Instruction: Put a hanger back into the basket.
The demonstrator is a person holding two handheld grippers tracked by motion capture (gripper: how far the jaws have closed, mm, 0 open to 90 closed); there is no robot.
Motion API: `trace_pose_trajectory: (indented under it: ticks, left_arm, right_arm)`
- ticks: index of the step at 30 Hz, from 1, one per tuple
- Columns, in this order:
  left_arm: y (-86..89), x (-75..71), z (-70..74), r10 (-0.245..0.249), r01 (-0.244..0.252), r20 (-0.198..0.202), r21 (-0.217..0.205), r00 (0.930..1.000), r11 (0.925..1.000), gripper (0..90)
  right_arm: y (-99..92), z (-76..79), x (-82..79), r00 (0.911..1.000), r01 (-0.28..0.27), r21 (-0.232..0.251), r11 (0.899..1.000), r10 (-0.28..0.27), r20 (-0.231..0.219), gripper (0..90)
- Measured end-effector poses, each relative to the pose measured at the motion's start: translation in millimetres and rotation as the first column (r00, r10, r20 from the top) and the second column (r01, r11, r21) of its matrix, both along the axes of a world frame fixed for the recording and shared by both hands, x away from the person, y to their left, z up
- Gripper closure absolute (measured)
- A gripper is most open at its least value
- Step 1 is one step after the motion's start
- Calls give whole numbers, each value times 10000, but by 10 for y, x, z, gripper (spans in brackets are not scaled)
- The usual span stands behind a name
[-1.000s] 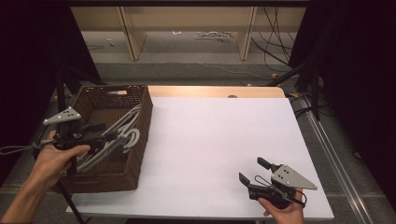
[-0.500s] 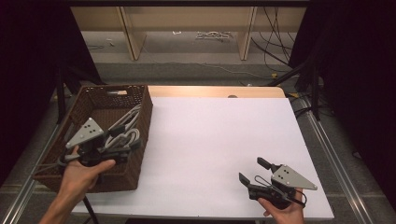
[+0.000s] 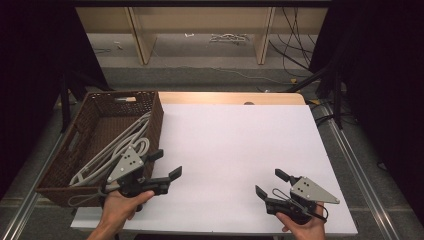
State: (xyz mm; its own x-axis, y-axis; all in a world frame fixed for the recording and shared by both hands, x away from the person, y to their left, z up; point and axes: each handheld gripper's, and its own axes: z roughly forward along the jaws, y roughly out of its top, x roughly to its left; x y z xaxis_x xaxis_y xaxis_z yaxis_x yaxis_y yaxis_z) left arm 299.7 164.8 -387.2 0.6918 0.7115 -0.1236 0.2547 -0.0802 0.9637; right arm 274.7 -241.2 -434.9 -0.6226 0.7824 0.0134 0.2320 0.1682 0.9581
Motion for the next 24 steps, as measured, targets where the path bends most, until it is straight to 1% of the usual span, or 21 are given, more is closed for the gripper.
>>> trace_pose_trajectory:
  ticks: [1,3,5,6,7,8,10,11,12,13,15,16,17,18,19,20,21,22,24]
  left_arm:
    - [-18,-15,-33,18,-18,133,58,9999,10000,184]
    - [-48,-33,-84,-29,27,163,159,9999,9999,176]
    - [-76,-55,-145,-79,76,213,131,9997,9999,172]
    - [-83,-64,-175,-54,49,308,187,9995,9998,171]
    - [-93,-75,-213,-15,10,347,149,9994,9999,171]
    - [-96,-87,-244,11,-22,372,290,9993,9996,171]
    - [-95,-98,-287,-93,79,422,333,9991,9994,170]
    - [-86,-99,-295,-149,132,456,365,9988,9992,170]
    - [-71,-100,-304,-179,153,611,426,9980,9990,167]
    - [-50,-115,-307,-106,66,726,547,9973,9985,163]
    - [-12,-136,-324,-28,8,682,296,9977,9996,162]
    - [0,-142,-341,-42,36,680,86,9977,10000,162]
    - [15,-159,-349,-28,15,650,206,9979,9998,161]
    - [20,-160,-365,-132,112,789,251,9968,9996,161]
    - [28,-179,-368,-19,-12,769,403,9970,9992,160]
    - [34,-178,-374,-50,12,872,433,9962,9991,160]
    - [47,-186,-371,-21,-19,868,467,9962,9989,161]
    - [53,-189,-372,25,-54,825,348,9966,9994,161]
    - [75,-193,-377,95,-123,827,329,9965,9994,160]
  right_arm:
    - [2,0,0,10000,-7,2,10000,7,9,188]
    - [4,-1,1,10000,-6,-8,10000,6,8,188]
    - [7,-1,-1,10000,-11,-9,10000,11,14,188]
    - [17,-9,7,9999,-66,138,9999,65,126,188]
    - [14,-5,2,9999,-72,97,9999,71,92,188]
    - [13,-1,-3,10000,-60,51,10000,59,44,188]
    - [13,1,-7,10000,-79,53,10000,78,54,188]
    - [14,2,-7,9999,-93,87,9999,93,68,188]
    - [14,5,-13,10000,-44,75,10000,43,52,188]
    - [13,6,-16,10000,-34,73,10000,34,79,188]
    - [8,16,-30,10000,-77,169,9998,76,49,187]
    - [1,23,-35,10000,-58,140,9999,57,77,187]
    - [4,21,-39,9999,-2,245,9997,-1,126,187]
    - [9,19,-42,10000,-50,343,9994,48,70,185]
    - [15,14,-44,10000,-53,363,9993,51,82,183]
    - [17,17,-55,10000,-41,286,9996,40,56,182]
    - [17,23,-69,10000,7,217,9998,-8,10,180]
    - [24,24,-75,10000,-46,312,9995,46,15,177]
    - [29,33,-97,10000,-51,277,9996,52,-25,171]
